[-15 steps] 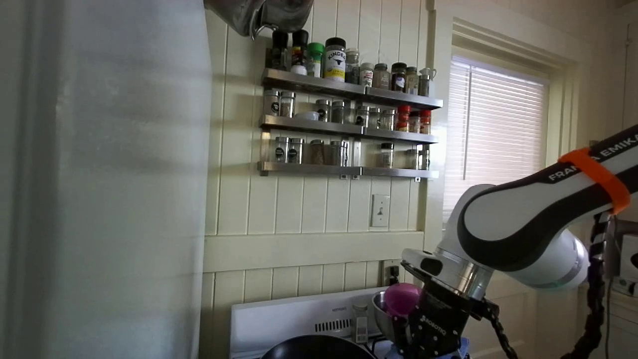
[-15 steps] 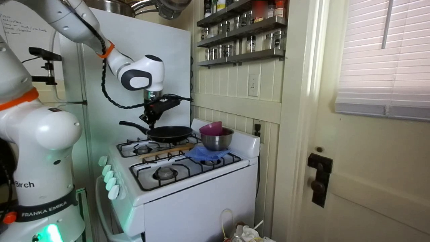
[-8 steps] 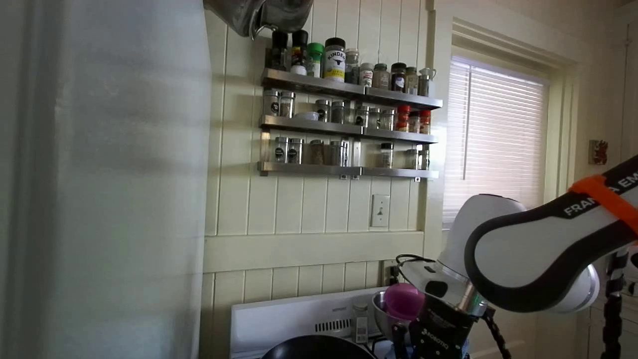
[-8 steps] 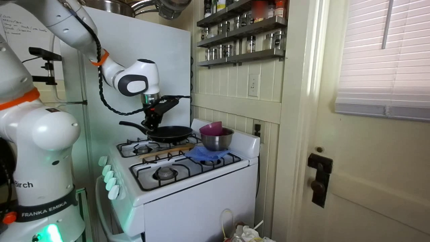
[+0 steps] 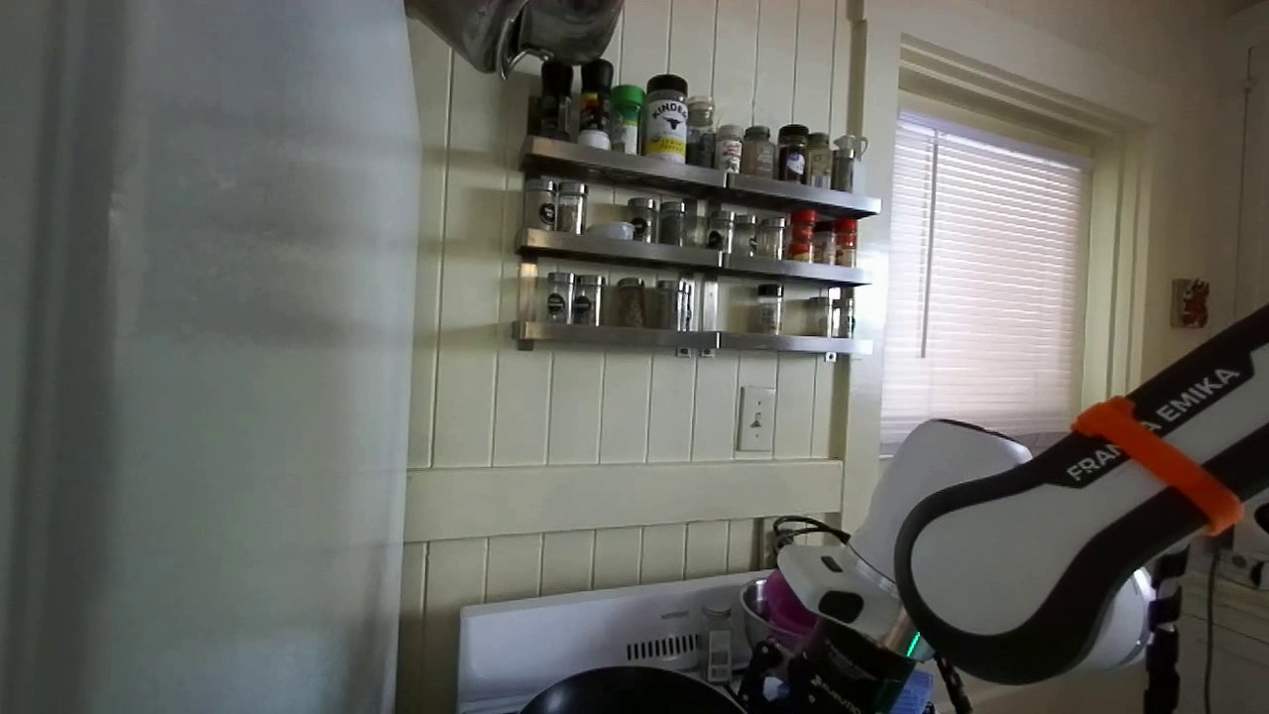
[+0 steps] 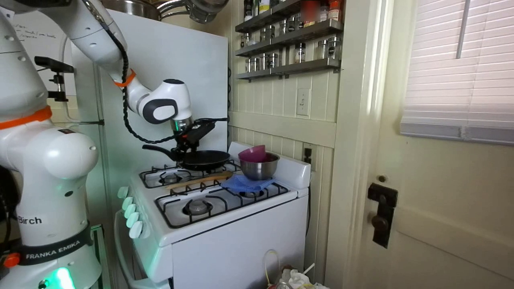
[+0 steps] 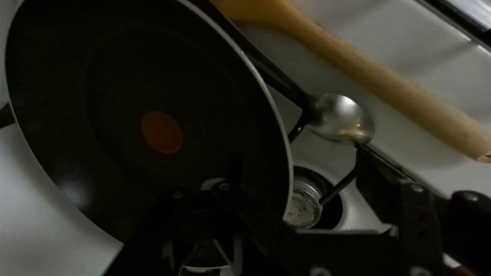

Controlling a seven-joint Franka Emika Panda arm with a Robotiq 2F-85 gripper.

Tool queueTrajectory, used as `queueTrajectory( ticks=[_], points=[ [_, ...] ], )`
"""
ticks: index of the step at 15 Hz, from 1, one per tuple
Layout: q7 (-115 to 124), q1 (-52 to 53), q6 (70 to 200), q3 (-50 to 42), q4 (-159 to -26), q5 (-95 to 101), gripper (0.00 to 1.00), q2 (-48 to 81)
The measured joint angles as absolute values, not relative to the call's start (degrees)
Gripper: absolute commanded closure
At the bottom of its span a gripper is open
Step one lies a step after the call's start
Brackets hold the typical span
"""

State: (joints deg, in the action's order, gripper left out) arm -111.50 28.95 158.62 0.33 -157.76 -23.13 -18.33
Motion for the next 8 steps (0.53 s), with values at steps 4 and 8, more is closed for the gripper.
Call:
queueTrajectory(
  ticks=[4, 8],
  points=[
    [-111.7, 28.8, 159.9, 0.4, -157.5, -22.8, 0.00, -18.3],
    [-113.2, 29.6, 164.7, -0.6, -157.5, -23.0, 0.00, -16.9]
  ],
)
